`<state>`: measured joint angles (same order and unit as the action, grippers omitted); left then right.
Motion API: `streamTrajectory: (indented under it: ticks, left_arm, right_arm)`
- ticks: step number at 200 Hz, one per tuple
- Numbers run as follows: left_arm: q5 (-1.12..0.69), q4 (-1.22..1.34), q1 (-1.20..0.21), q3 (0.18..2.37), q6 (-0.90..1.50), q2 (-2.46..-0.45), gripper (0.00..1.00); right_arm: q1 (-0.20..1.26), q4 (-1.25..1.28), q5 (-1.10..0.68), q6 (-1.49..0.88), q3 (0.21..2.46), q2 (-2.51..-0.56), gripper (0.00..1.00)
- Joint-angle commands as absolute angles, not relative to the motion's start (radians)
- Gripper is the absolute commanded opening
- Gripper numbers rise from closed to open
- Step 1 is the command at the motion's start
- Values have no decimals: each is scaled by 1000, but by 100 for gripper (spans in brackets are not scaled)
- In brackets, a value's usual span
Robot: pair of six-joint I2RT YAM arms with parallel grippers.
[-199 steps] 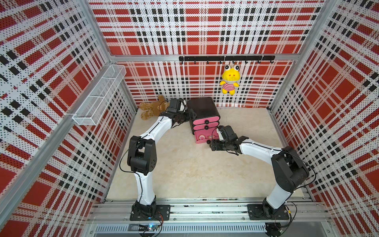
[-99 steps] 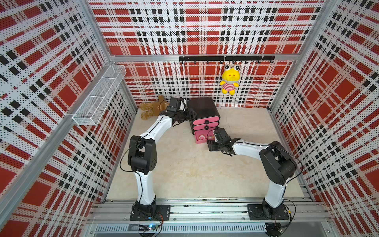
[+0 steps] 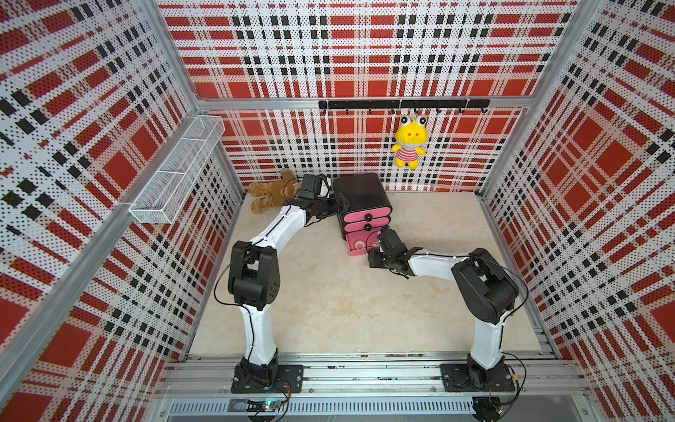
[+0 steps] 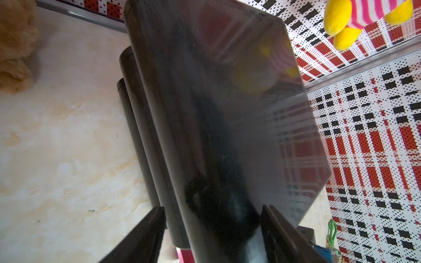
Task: Place the transparent tape into the drawer according to color
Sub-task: Close the drawer in the storage box.
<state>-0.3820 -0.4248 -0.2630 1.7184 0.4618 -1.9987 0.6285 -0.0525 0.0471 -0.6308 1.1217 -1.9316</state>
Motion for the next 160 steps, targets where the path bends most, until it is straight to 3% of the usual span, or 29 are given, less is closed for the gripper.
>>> streamTrajectory:
  ticks: [1, 160]
  left_arm:
    - [-392, -439, -257, 1747, 440, -2020, 73]
    - [-405, -452, -256, 1752, 430, -2030, 73]
  right_arm:
    - [640, -13, 71, -658, 1154, -1957, 55]
    - [650, 64, 111, -693, 1154, -1984, 42]
